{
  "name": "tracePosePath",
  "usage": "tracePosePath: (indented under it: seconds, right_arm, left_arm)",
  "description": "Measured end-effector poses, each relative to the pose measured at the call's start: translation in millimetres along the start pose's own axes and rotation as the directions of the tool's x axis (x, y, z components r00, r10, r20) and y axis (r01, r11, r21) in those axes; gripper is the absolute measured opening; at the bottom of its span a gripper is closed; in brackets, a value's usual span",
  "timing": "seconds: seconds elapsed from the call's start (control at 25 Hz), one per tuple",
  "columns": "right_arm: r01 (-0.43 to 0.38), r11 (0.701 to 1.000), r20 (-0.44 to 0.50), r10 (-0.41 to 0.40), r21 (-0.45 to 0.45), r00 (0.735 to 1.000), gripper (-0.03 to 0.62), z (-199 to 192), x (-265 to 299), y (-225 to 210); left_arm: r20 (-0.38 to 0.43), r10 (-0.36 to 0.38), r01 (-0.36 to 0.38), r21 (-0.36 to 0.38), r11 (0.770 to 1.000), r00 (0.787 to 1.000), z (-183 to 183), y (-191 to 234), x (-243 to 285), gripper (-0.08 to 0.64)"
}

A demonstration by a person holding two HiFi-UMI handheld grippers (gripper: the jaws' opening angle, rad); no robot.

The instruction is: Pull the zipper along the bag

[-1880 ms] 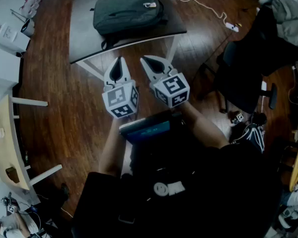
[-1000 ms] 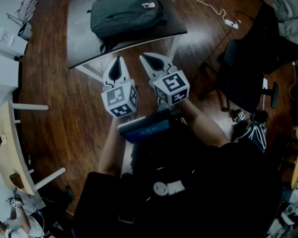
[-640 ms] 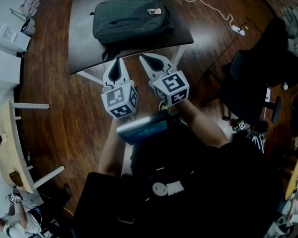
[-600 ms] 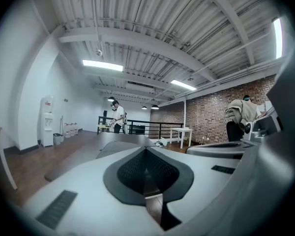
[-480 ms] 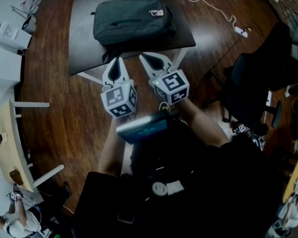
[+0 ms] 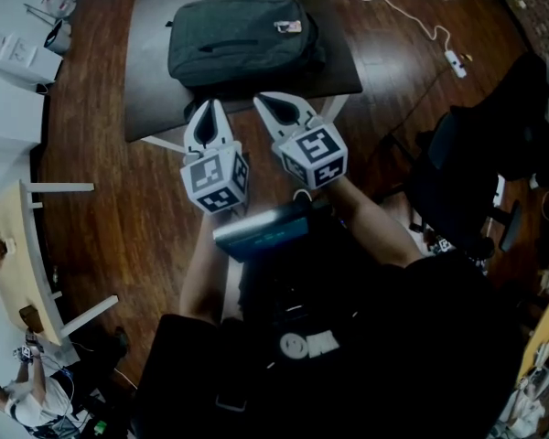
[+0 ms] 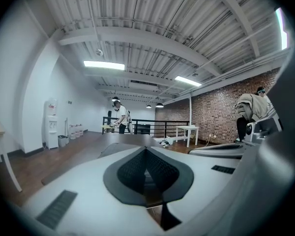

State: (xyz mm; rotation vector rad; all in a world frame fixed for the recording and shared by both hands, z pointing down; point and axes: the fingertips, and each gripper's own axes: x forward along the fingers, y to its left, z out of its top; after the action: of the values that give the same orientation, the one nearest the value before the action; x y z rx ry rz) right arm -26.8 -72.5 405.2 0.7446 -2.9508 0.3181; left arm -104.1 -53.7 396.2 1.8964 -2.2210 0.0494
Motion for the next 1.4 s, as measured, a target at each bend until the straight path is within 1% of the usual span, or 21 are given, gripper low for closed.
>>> tracePosePath:
  seconds: [0.12,0.36,0.52,0.72,1.12,1.24,1.4]
  right_arm:
    - [-0.016,1.0,-0.002,0.016,-0.004,1.0,0.009,-3,2,-6]
    - [-0.018,1.0,-0.005,0.018,0.004,1.0,0.009,-1,3,-13]
    - [-0.017,1.0,-0.006,0.017,0.005,1.0,0.009,1,11,-18]
    - [-0.022,1.0,-0.015,0.022,0.0,1.0,0.009,-7,24,-17]
    - [0.024,0.999,-0.071,-0.022,0.025,0.997,0.009,-9,97,-47]
    - [0.026,0.999,-0.084,-0.024,0.024,0.996,0.009,-11,122,-52]
    - [0.034,0.999,-0.122,-0.031,0.027,0.992,0.009,-20,158,-61]
  left_arm:
    - [0.005,0.01,-0.01,0.006,1.0,1.0,3,-3,5,0.002]
    - [0.006,0.02,-0.02,0.018,1.0,1.0,8,-6,8,0.002]
    - [0.007,0.023,-0.023,0.019,1.0,1.0,10,-1,16,0.002]
    - [0.001,0.018,-0.018,0.012,1.0,1.0,5,9,27,0.002]
    - [-0.034,-0.017,0.016,-0.011,1.0,0.999,7,51,99,0.002]
    - [-0.042,-0.02,0.019,-0.02,1.0,0.999,7,67,118,0.002]
    - [-0.057,-0.022,0.02,-0.032,0.999,0.998,5,93,147,0.002]
